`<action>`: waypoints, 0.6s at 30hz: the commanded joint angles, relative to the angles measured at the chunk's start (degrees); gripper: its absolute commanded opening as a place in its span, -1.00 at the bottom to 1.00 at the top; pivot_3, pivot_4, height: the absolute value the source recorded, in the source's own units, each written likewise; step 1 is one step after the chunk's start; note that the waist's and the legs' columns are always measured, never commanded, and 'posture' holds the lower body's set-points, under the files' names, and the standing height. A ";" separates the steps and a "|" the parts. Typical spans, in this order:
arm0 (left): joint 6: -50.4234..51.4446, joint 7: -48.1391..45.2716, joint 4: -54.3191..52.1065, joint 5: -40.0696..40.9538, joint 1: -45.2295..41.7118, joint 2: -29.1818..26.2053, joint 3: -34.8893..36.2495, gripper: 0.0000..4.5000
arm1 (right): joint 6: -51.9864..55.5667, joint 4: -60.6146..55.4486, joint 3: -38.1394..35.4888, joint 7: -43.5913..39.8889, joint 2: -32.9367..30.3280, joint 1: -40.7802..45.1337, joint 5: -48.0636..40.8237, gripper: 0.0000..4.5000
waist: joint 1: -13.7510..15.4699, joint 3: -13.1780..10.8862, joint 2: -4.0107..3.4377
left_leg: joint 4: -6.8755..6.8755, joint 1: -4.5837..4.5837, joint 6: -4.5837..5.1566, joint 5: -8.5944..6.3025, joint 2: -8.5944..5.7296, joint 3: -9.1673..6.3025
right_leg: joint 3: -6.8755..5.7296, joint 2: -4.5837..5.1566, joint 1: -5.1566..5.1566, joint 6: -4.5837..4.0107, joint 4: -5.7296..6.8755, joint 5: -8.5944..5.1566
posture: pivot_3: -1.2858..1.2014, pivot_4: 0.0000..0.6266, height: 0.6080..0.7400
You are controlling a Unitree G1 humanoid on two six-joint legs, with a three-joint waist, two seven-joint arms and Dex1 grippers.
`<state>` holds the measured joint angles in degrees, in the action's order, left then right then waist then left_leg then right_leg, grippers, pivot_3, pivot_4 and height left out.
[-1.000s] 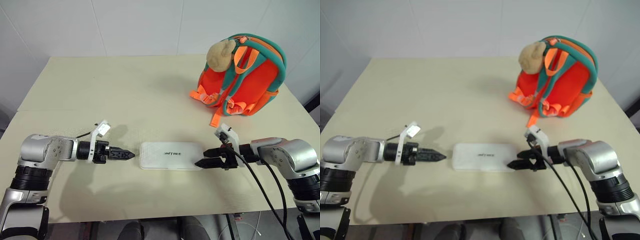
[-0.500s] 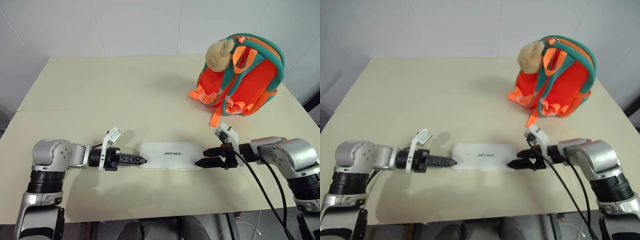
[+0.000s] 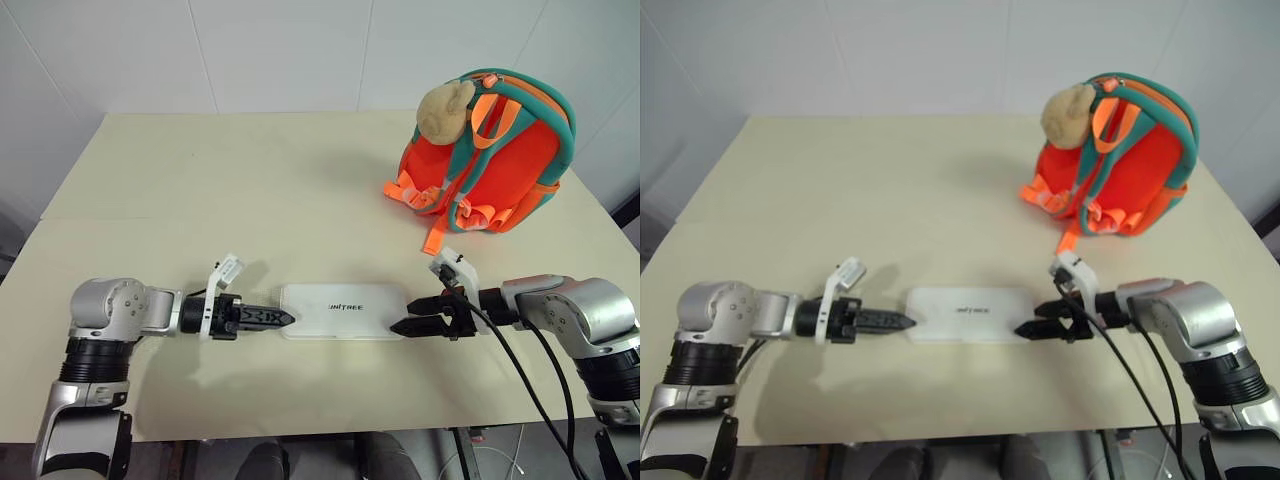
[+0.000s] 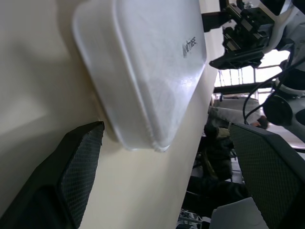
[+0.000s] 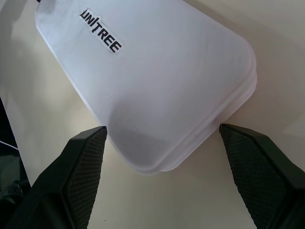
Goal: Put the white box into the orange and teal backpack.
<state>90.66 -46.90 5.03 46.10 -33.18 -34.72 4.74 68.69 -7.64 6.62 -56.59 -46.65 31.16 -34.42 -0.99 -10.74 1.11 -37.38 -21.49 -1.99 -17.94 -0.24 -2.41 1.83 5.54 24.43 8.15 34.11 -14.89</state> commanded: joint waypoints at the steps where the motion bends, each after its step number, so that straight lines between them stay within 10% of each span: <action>1: 0.46 1.55 1.12 -0.47 0.25 1.81 -0.83 0.99 | -0.10 -1.69 -0.96 -0.15 -0.25 0.59 -1.12 1.00 | 0.23 0.00 0.00 | 0.00 0.00 -0.01 0.00 0.00 0.00 | 0.00 0.00 0.00 0.00 0.00 0.00 | 0.03 -0.52 1.00; 18: 1.84 6.00 8.10 -0.62 -4.27 11.15 3.19 0.99 | 0.01 -3.35 -2.12 -0.49 -1.19 -1.09 -2.25 1.00 | 1.30 0.01 0.02 | -0.42 0.07 0.01 -0.01 -0.06 -0.03 | 0.02 0.02 -0.21 0.10 -0.07 0.10 | 0.03 -0.52 1.00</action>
<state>92.04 -41.30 12.14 45.48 -37.25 -24.10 8.11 68.85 -8.97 6.28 -56.57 -46.73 30.27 -35.36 0.32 -10.72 1.13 -37.80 -21.41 -1.98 -17.95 -0.31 -2.44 1.85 5.56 24.22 8.25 34.03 -14.79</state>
